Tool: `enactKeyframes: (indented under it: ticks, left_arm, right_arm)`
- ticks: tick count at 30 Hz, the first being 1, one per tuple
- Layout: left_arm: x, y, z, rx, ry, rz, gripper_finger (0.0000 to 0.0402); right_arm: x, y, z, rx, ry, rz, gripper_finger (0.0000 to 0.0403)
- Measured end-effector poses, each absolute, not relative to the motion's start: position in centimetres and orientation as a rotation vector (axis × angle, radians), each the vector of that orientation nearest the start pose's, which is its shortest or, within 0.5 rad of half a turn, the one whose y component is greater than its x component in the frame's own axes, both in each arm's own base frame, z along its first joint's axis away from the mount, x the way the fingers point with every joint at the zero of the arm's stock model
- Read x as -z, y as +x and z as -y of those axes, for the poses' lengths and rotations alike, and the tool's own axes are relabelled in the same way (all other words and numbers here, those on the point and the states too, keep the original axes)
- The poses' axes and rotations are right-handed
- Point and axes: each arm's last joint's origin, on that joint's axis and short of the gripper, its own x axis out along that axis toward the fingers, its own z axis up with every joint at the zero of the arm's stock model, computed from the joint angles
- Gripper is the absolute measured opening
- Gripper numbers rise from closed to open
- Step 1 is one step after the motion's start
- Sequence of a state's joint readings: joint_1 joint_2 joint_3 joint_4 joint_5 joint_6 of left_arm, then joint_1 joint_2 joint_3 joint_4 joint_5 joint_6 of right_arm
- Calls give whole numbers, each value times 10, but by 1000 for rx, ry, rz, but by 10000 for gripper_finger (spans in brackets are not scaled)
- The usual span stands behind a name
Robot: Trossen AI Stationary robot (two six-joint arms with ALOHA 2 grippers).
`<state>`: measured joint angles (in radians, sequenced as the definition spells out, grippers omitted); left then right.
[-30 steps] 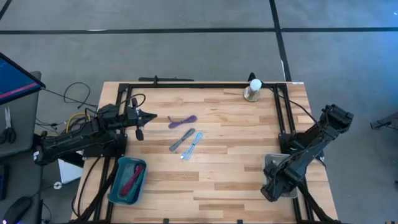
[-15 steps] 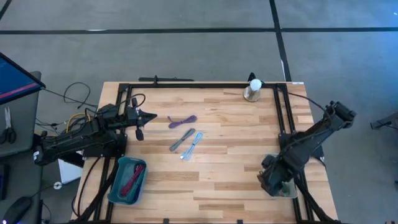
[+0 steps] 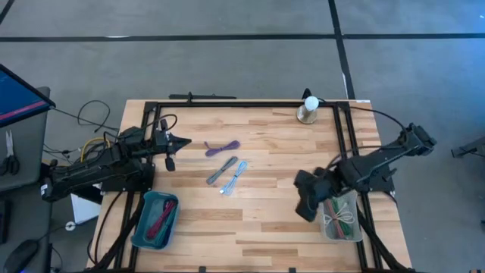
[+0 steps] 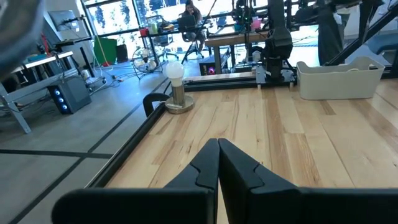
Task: Pick & Place USB Port
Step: Put the white patterned USB cable into the blue bin
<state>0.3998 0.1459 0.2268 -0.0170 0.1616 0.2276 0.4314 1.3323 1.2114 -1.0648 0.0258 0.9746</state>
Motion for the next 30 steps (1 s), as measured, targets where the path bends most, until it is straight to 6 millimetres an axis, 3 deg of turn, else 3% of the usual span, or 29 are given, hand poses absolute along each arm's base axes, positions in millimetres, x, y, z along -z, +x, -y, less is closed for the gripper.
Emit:
enactKeyframes:
  ticks: [7, 17, 23, 30]
  left_arm:
    - [-228, 89, -32, -244, 221, 37, 8]
    - [-223, 95, -35, -238, 153, -11, 11]
    - [-212, 111, -41, -195, 79, -126, 44]
    - [-199, 127, -45, -115, -94, -222, 105]
  right_arm:
    - [-308, 251, -80, 107, 395, -990, 124]
    - [-312, 266, -50, 213, 15, -859, 120]
    - [-317, 272, -47, 231, -155, -784, 120]
    - [-318, 273, -33, 344, -187, -779, 120]
